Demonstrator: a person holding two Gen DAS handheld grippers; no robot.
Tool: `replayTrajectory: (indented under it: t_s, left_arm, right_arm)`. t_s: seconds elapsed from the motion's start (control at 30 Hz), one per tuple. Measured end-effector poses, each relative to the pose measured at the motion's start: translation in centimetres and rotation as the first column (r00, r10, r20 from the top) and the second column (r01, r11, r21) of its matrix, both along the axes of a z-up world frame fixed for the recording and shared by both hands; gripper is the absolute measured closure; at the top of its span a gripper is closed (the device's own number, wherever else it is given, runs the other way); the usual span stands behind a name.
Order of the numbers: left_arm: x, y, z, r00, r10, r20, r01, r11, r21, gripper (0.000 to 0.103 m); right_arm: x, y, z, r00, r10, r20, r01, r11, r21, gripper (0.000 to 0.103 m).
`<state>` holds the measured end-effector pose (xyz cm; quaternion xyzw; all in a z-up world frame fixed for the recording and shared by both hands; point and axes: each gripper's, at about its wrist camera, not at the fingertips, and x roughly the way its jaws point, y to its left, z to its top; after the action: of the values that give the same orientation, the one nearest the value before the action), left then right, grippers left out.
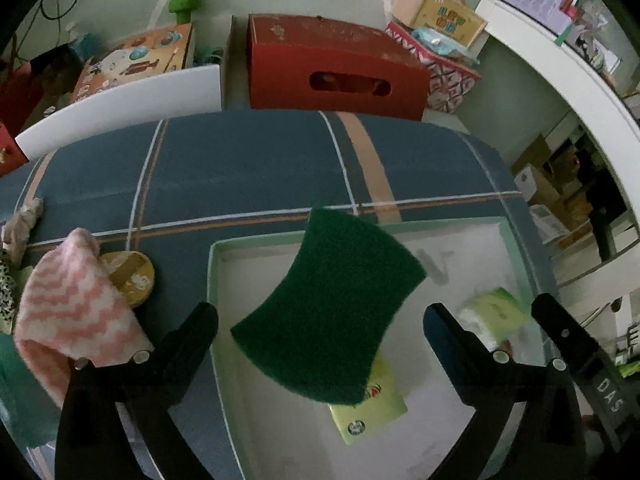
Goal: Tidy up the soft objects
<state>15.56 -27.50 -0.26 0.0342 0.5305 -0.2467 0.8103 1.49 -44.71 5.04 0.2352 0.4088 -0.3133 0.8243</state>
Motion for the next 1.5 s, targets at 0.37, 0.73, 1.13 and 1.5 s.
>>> replayTrajectory:
  t_s: [0.37,0.73,1.13,1.5]
  left_arm:
    - [-1.0,5.6,6.8,0.994,0.09,0.069,-0.091,0.996,0.017,0.001]
    - [-1.7,16.9,8.0,0.956,0.278,0.096,-0.281,0.96,0.012,0.001]
    - [-2.2,26.7,7.9,0.886,0.457,0.077,-0.456,0.889,-0.032,0.001]
    - [-2.1,30.8,5.6,0.849,0.528,-0.004,-0.528,0.847,-0.066,0.001]
  right_arm:
    - [-1.6,0.8,3.3,1.0,-0.005,0.006,0.005,1.0,-0.022,0.004]
    - [-0.4,4.3,3.9,0.996,0.083,-0.021,-0.084,0.996,-0.04,0.004]
    - [4.0,13.3,3.4,0.933,0.36,-0.032,-0.361,0.931,-0.049,0.004]
    - [6.7,21.3,1.7,0.846,0.532,-0.041,-0.533,0.846,-0.007,0.004]
